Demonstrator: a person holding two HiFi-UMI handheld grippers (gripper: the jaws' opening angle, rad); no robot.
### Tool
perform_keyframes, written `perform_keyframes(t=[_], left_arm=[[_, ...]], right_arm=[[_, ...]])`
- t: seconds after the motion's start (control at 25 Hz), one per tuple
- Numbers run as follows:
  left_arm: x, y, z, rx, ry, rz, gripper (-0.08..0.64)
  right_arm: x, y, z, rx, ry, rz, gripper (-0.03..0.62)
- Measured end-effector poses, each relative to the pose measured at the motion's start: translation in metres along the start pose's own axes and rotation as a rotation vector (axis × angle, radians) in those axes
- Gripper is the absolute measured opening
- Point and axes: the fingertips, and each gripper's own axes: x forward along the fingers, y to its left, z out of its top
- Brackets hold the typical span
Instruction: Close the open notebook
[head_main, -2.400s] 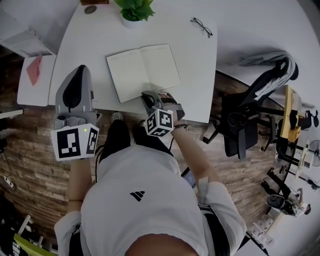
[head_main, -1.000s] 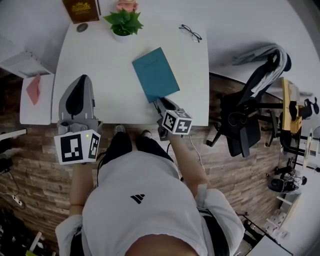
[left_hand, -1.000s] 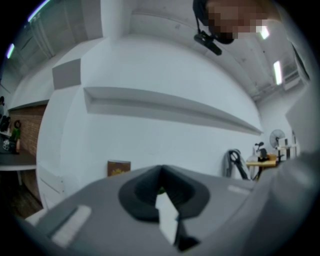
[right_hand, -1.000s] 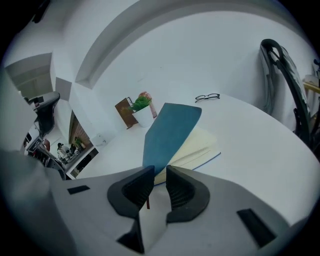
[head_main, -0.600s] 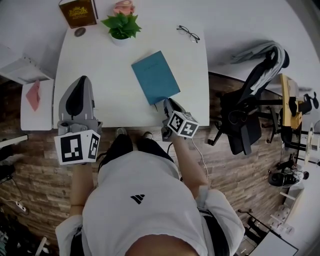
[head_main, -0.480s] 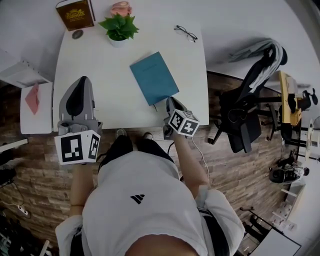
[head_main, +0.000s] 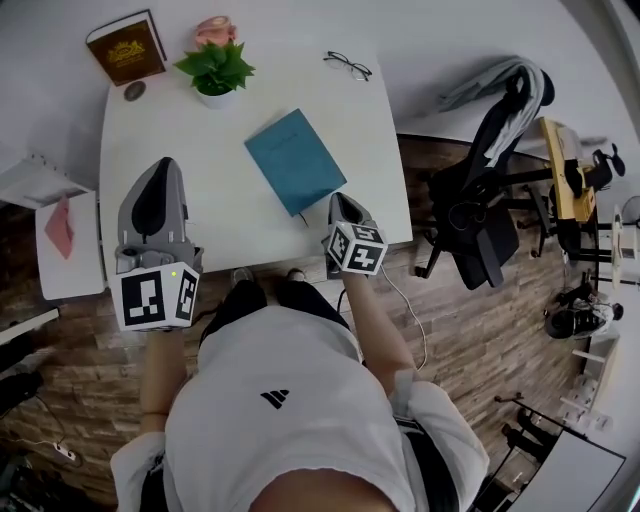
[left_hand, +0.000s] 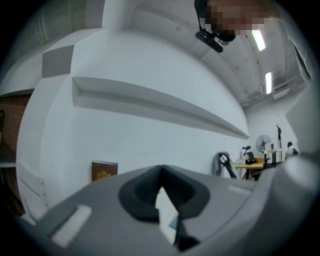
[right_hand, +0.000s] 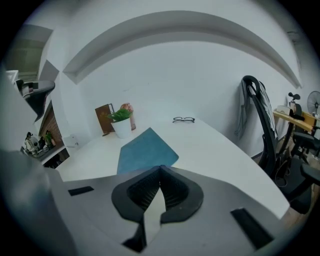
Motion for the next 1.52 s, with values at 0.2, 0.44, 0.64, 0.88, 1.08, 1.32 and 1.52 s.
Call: perform_keyframes(t=[0.2,0.44,0.64,0.88,1.08,1.32,1.52], left_arm=[[0.009,-0.012,0.001,-0.011,-0.009,-0.041,0.009],[0.014,-0.027,0.003,-0.016,-0.017,-0.07,0.009],[0.014,-0.038,0.005,-0.013,-0.021,-0.079,0.009],[0.013,-0.05,0.009,-0.012,-0.031,-0.084,0.009],[0.012,-0.06,0.012,-0.014,-0.04,-0.086,0.009],[0.012,-0.072,0.016,-0.007,-0.047,-0.093,0.009],[0.01,-0.082,0.02,-0.002,-0.052,-0.096,0.009]], right_arm=[[-0.024,0.012,0.033,-0.06,-0.104,0.016,-0.002],[-0.051,0.026,0.071,-0.119,-0.213,0.048,-0.002],[-0.075,0.033,0.099,-0.168,-0.296,0.066,-0.002],[-0.104,0.033,0.128,-0.223,-0.376,0.064,-0.002],[-0.129,0.031,0.152,-0.268,-0.45,0.051,-0.002],[-0.154,0.03,0.176,-0.309,-0.519,0.047,-0.002],[-0.174,0.029,0.192,-0.299,-0.571,0.06,-0.002]])
